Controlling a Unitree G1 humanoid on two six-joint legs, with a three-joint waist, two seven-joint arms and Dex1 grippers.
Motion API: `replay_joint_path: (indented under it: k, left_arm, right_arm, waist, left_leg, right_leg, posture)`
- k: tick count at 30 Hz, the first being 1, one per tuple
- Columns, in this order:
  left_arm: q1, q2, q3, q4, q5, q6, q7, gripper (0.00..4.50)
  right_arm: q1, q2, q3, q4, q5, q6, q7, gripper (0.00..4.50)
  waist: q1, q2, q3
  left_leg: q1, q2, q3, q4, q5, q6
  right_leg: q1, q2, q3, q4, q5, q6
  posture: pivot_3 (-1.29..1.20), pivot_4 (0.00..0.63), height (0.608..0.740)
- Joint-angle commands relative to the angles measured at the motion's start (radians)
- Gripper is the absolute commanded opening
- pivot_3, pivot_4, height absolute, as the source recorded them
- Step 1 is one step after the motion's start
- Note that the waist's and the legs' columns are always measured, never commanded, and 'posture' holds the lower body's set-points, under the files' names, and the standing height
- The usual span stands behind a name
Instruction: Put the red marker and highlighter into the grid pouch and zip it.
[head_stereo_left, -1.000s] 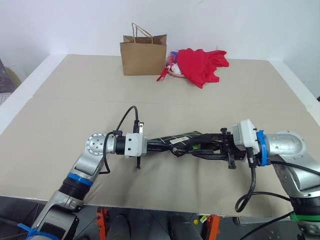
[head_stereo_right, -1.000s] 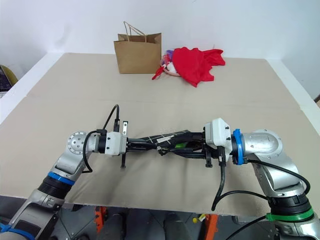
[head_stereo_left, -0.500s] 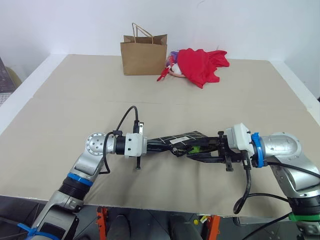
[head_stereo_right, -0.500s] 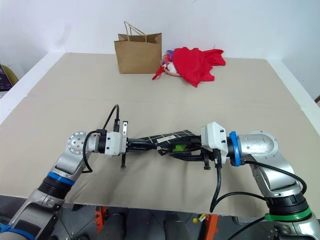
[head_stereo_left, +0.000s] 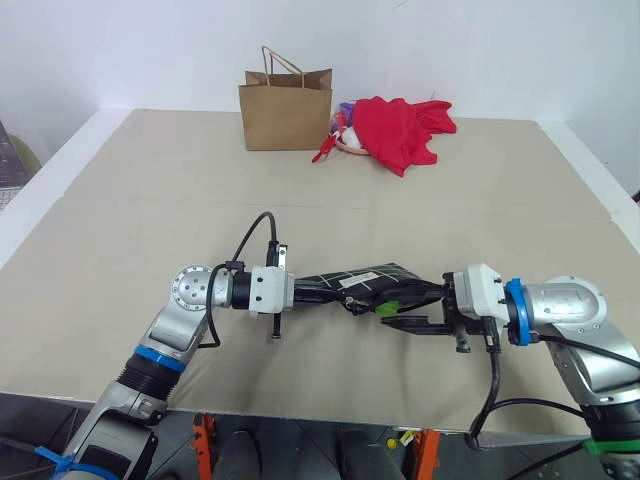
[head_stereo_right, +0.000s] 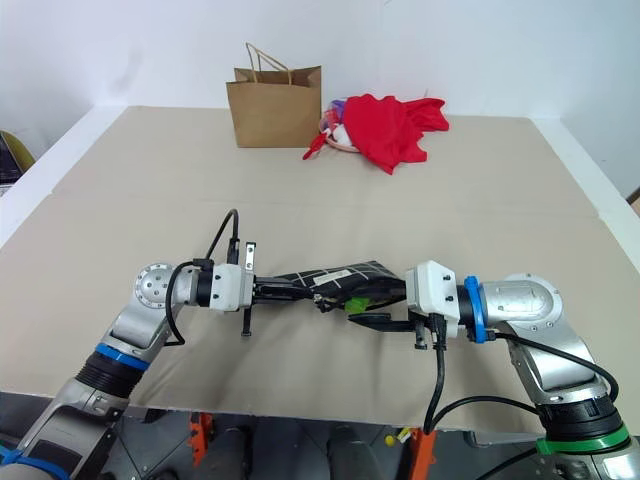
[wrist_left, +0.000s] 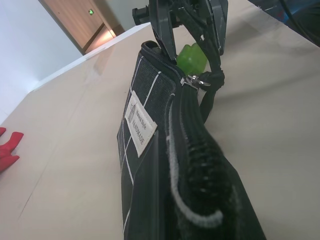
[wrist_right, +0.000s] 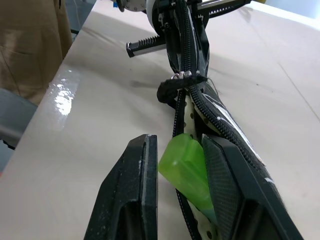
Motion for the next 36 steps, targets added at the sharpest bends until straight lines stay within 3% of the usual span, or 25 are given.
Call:
replay_joint_path:
  k: [1,33,36]
  left_arm:
    - [-0.01,0.004,0.018,-0.025,-0.014,-0.01,0.007,0.0]
    - [-0.012,-0.006,0.017,-0.029,-0.008,-0.005,0.019,0.0]
    - [-0.011,-0.007,0.016,-0.028,-0.007,-0.005,0.021,0.0]
  right_arm:
    - [-0.006,-0.009,-0.026,0.003,-0.019,-0.047,-0.004,1.61]
    - [-0.002,0.017,0.018,0.113,-0.233,-0.464,-0.114,1.61]
    - [-0.013,0.009,0.013,0.132,-0.242,-0.477,-0.125,0.8]
  waist:
    - [0.0,0.0,0.0]
    - [0.0,0.0,0.0]
    - [0.0,0.0,0.0]
  left_leg:
    - [0.0,0.0,0.0,0.0,0.0,0.0]
    - [0.0,0.0,0.0,0.0,0.0,0.0]
    - [0.001,0.0,0.0,0.0,0.0,0.0]
  right_leg:
    - [0.0,0.0,0.0,0.0,0.0,0.0]
    - [0.001,0.0,0.0,0.0,0.0,0.0]
    - [0.001,0.0,0.0,0.0,0.0,0.0]
  posture:
    - [0.0,0.15,0.74]
    - [0.0,0.15,0.74]
    - [0.0,0.15,0.74]
